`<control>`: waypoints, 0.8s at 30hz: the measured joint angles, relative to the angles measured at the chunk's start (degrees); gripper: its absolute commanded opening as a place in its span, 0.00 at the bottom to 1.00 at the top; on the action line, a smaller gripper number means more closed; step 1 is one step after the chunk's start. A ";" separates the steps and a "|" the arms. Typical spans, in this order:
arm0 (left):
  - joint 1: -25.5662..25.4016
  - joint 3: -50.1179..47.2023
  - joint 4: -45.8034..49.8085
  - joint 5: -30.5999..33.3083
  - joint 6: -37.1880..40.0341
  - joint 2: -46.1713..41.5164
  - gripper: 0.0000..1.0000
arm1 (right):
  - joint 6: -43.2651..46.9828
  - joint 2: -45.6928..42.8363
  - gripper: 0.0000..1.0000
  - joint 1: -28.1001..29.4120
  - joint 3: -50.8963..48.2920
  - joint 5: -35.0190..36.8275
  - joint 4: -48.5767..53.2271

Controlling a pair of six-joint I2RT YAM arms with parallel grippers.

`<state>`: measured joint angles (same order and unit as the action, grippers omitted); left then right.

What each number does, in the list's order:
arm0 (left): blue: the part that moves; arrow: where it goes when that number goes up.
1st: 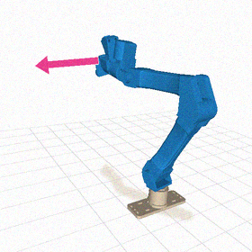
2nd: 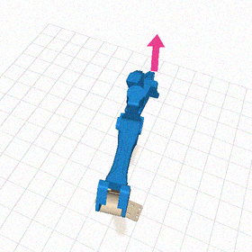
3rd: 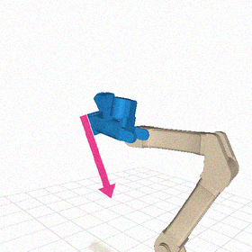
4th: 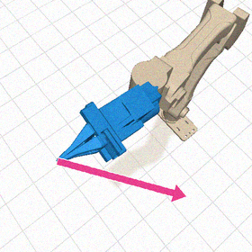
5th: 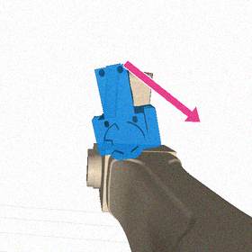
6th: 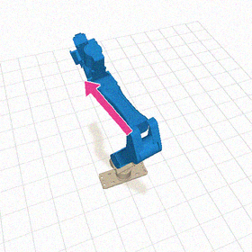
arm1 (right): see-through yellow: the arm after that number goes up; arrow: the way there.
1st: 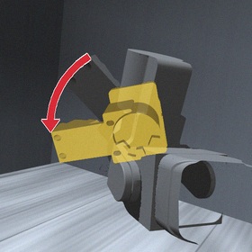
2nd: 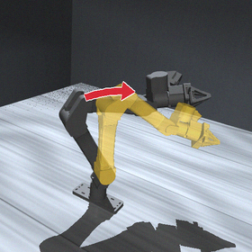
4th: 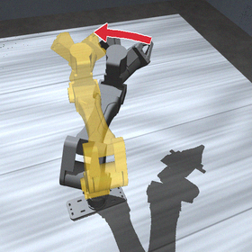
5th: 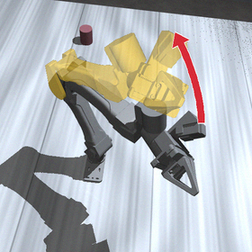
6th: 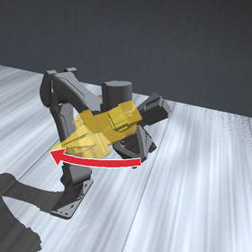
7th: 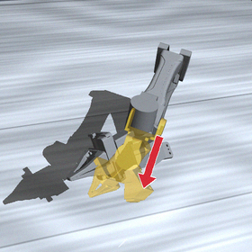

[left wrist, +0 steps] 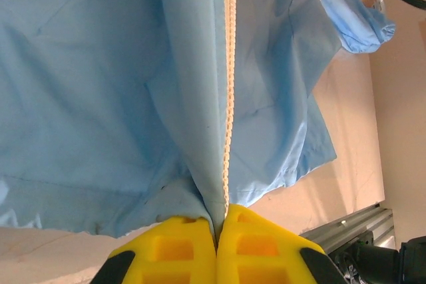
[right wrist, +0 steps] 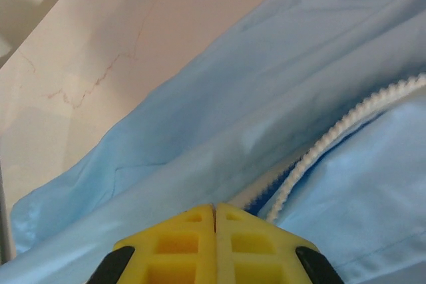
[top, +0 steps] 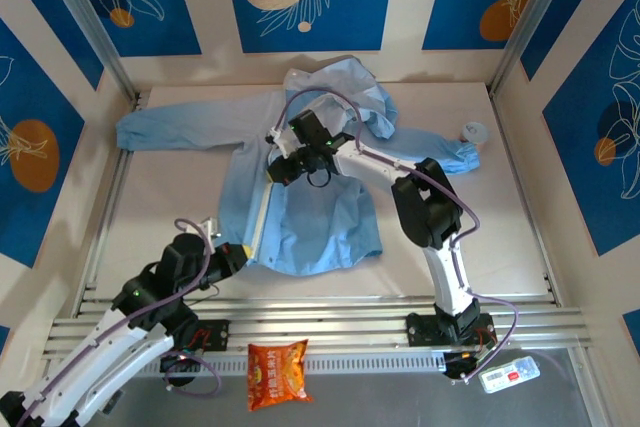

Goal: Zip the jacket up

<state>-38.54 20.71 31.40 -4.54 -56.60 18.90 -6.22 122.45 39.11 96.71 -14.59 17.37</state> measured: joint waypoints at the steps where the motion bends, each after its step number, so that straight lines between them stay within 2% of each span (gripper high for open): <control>1: 0.02 0.57 0.61 0.17 0.11 -0.15 0.00 | 0.17 0.76 0.00 -0.31 1.36 0.00 0.22; 6: 0.04 3.48 3.43 1.49 1.31 -1.66 0.00 | 0.52 2.62 0.00 -1.79 5.64 -0.85 1.73; 12: 0.00 5.44 9.66 -0.24 2.51 -3.67 0.00 | 1.73 4.59 0.00 -6.01 10.32 4.24 0.11; 17: 0.00 5.46 12.26 -0.72 3.06 -4.26 0.00 | 2.12 5.88 0.00 -9.09 13.44 4.74 0.33; 21: 0.00 5.01 12.61 -0.66 2.12 -4.26 0.00 | 2.05 5.92 0.00 -8.33 14.29 2.16 1.64; 24: 0.00 3.04 12.81 0.13 -0.13 -4.24 0.00 | 1.27 5.92 0.07 -6.25 14.27 0.48 3.41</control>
<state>-38.54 23.75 44.21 -4.40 -56.73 14.66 -4.95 128.38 32.86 110.98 -14.11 20.78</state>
